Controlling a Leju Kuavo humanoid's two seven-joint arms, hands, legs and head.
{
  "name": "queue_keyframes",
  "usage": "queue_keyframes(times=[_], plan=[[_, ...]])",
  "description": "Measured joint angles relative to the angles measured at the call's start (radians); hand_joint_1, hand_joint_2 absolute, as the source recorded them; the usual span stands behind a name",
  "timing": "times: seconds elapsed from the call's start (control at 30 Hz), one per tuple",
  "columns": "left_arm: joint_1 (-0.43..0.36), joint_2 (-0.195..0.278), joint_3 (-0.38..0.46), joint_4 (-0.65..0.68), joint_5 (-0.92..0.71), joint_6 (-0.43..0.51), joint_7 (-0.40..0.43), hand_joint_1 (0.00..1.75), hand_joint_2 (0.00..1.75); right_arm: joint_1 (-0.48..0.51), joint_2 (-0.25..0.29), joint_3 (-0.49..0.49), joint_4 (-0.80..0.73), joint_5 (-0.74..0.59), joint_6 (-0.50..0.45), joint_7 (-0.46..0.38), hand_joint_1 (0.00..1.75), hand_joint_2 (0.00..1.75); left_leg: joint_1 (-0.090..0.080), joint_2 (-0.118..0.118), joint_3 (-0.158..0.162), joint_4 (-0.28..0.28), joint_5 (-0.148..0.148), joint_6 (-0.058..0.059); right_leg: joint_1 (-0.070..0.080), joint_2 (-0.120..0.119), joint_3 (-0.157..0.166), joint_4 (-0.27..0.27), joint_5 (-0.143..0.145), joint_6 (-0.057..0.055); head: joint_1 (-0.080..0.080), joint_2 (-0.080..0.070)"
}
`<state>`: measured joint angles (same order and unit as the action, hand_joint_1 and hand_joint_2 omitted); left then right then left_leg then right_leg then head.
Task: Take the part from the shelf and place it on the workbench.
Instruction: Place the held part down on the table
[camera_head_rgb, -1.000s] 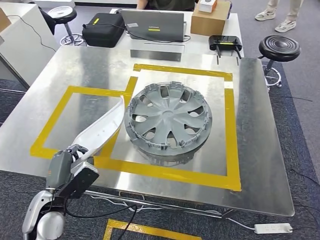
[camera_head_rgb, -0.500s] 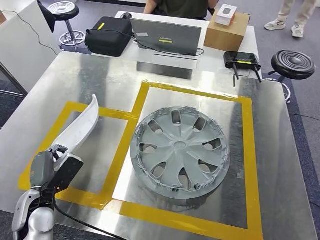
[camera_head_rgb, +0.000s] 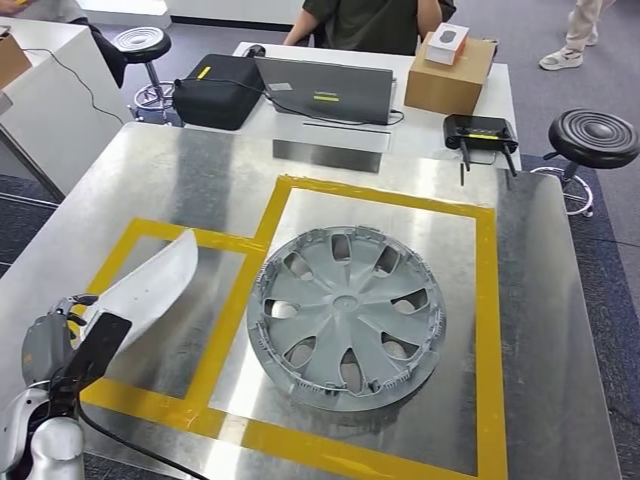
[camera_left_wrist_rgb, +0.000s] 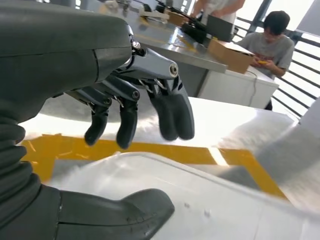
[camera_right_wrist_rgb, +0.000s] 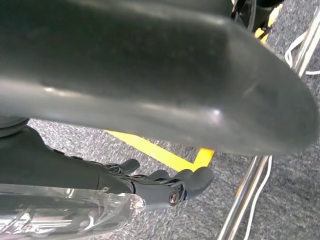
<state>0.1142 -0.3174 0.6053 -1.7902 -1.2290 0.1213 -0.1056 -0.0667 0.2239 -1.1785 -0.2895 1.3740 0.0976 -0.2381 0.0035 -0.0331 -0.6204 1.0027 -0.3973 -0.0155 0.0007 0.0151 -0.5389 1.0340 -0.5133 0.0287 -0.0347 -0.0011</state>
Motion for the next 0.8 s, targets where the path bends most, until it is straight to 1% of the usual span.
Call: queue_keyframes(times=[0.1, 0.17, 0.27, 0.3, 0.33, 0.4, 0.43, 0.47, 0.53, 0.57, 0.6, 0.63, 0.67, 0.7, 0.73, 0.77, 0.8], plan=[[-0.01, 0.0, 0.03, 0.012, -0.004, 0.0, 0.001, 0.0, 0.0, -0.001, 0.0, 0.0, 0.0, 0.002, 0.001, 0.0, 0.0, 0.0, 0.0, 0.0, 0.004, -0.003, 0.0, -0.009, 0.0, -0.001, 0.002, 0.0, -0.002, -0.003, 0.0, 0.0], [-0.012, 0.0, 0.04, 0.017, -0.005, 0.0, 0.001, 0.0, 0.0, -0.001, 0.0, 0.001, -0.001, 0.002, 0.001, -0.001, 0.0, 0.0, 0.0, 0.0, 0.004, -0.003, 0.0, -0.012, 0.0, -0.001, 0.002, 0.0, -0.002, -0.003, 0.0, 0.0], [-0.016, 0.0, 0.05, 0.025, -0.006, 0.0, 0.001, 0.0, 0.0, -0.001, 0.0, 0.001, -0.001, 0.002, 0.001, -0.002, 0.0, 0.0, 0.0, 0.0, 0.003, -0.003, 0.001, -0.013, 0.0, -0.001, 0.003, -0.001, -0.001, -0.003, 0.001, 0.0], [-0.018, 0.0, 0.052, 0.027, -0.005, 0.0, 0.001, 0.0, 0.0, -0.001, 0.001, 0.001, -0.001, 0.003, 0.001, -0.002, 0.0, 0.0, -0.002, 0.0, 0.003, -0.002, -0.001, -0.01, -0.002, -0.001, 0.005, -0.006, 0.0, 0.0, 0.001, 0.0], [-0.019, 0.001, 0.054, 0.028, -0.003, 0.001, 0.001, 0.0, 0.0, -0.001, 0.002, 0.001, -0.001, 0.003, 0.001, -0.002, 0.0, 0.0, -0.003, 0.0, 0.004, -0.005, 0.001, -0.003, -0.004, -0.001, 0.008, -0.013, 0.004, 0.005, 0.0, 0.0], [-0.021, 0.0, 0.057, 0.03, 0.008, 0.004, 0.001, 0.0, 0.0, -0.001, 0.004, 0.001, -0.003, 0.004, 0.001, -0.002, 0.0, 0.0, 0.003, 0.002, 0.017, -0.033, 0.016, 0.011, -0.004, -0.002, 0.015, -0.021, 0.004, 0.016, 0.0, 0.0], [-0.022, 0.0, 0.058, 0.03, 0.014, 0.006, 0.001, 0.0, 0.0, -0.001, 0.004, 0.001, -0.004, 0.005, 0.0, -0.002, 0.0, 0.0, 0.007, 0.003, 0.025, -0.051, 0.026, 0.016, -0.002, -0.003, 0.01, -0.005, -0.011, 0.02, 0.001, 0.0], [-0.024, -0.001, 0.059, 0.03, 0.019, 0.008, 0.001, 0.0, 0.0, -0.001, 0.004, 0.002, -0.004, 0.005, 0.0, -0.002, 0.0, 0.0, 0.012, 0.005, 0.03, -0.065, 0.034, 0.016, -0.002, -0.004, -0.004, 0.032, -0.039, 0.024, 0.003, 0.0], [-0.025, -0.001, 0.06, 0.033, 0.022, 0.01, 0.001, 0.0, 0.0, -0.001, 0.005, 0.002, -0.005, 0.005, -0.001, -0.002, 0.0, 0.0, 0.014, 0.006, 0.028, -0.069, 0.039, 0.015, -0.007, -0.005, -0.055, 0.149, -0.109, 0.034, 0.005, 0.0], [-0.025, -0.001, 0.061, 0.035, 0.022, 0.01, 0.001, 0.0, 0.0, -0.001, 0.005, 0.002, -0.006, 0.005, -0.001, -0.002, 0.0, 0.0, 0.016, 0.007, 0.025, -0.069, 0.041, 0.012, -0.011, -0.006, -0.077, 0.198, -0.128, 0.04, 0.004, 0.0], [-0.025, -0.001, 0.062, 0.037, 0.023, 0.01, 0.001, 0.0, 0.0, 0.0, 0.005, 0.002, -0.006, 0.005, -0.001, -0.002, 0.0, 0.0, 0.019, 0.007, 0.021, -0.068, 0.042, 0.009, -0.015, -0.006, -0.084, 0.217, -0.127, 0.046, 0.004, 0.0], [-0.025, -0.001, 0.063, 0.038, 0.023, 0.01, 0.001, 0.0, 0.0, 0.0, 0.005, 0.002, -0.006, 0.005, -0.001, -0.002, 0.0, 0.0, 0.023, 0.007, 0.017, -0.067, 0.045, 0.004, -0.019, -0.006, -0.073, 0.197, -0.107, 0.053, 0.004, 0.0], [-0.025, -0.001, 0.064, 0.04, 0.023, 0.01, 0.001, 0.0, 0.0, -0.001, 0.005, 0.002, -0.007, 0.005, -0.001, -0.002, 0.0, 0.0, 0.028, 0.006, 0.013, -0.064, 0.047, -0.002, -0.025, -0.007, -0.042, 0.139, -0.073, 0.06, 0.004, 0.0], [-0.026, -0.001, 0.064, 0.041, 0.023, 0.01, 0.001, 0.0, 0.0, -0.002, 0.005, 0.002, -0.007, 0.005, -0.002, -0.002, 0.0, 0.0, 0.032, 0.006, 0.008, -0.058, 0.049, -0.011, -0.03, -0.008, -0.004, 0.067, -0.043, 0.069, 0.005, 0.0], [-0.026, -0.001, 0.066, 0.041, 0.023, 0.01, 0.002, 0.0, 0.0, -0.003, 0.007, 0.002, -0.008, 0.005, -0.002, -0.002, 0.0, 0.0, 0.035, 0.004, 0.004, -0.053, 0.05, -0.021, -0.033, -0.006, 0.025, 0.014, -0.014, 0.07, 0.005, 0.0], [-0.026, 0.0, 0.067, 0.041, 0.023, 0.01, 0.002, 0.0, 0.0, -0.004, 0.008, 0.002, -0.008, 0.005, -0.001, -0.002, 0.0, 0.0, 0.035, 0.003, 0.0, -0.046, 0.052, -0.03, -0.035, -0.004, 0.039, -0.019, 0.0, 0.066, 0.003, 0.0], [-0.027, 0.0, 0.067, 0.041, 0.023, 0.01, 0.002, 0.0, 0.0, -0.004, 0.01, 0.002, -0.009, 0.005, -0.001, -0.002, 0.0, 0.0, 0.035, 0.002, -0.002, -0.041, 0.053, -0.038, -0.034, -0.001, 0.038, -0.023, 0.003, 0.056, 0.002, 0.0]])
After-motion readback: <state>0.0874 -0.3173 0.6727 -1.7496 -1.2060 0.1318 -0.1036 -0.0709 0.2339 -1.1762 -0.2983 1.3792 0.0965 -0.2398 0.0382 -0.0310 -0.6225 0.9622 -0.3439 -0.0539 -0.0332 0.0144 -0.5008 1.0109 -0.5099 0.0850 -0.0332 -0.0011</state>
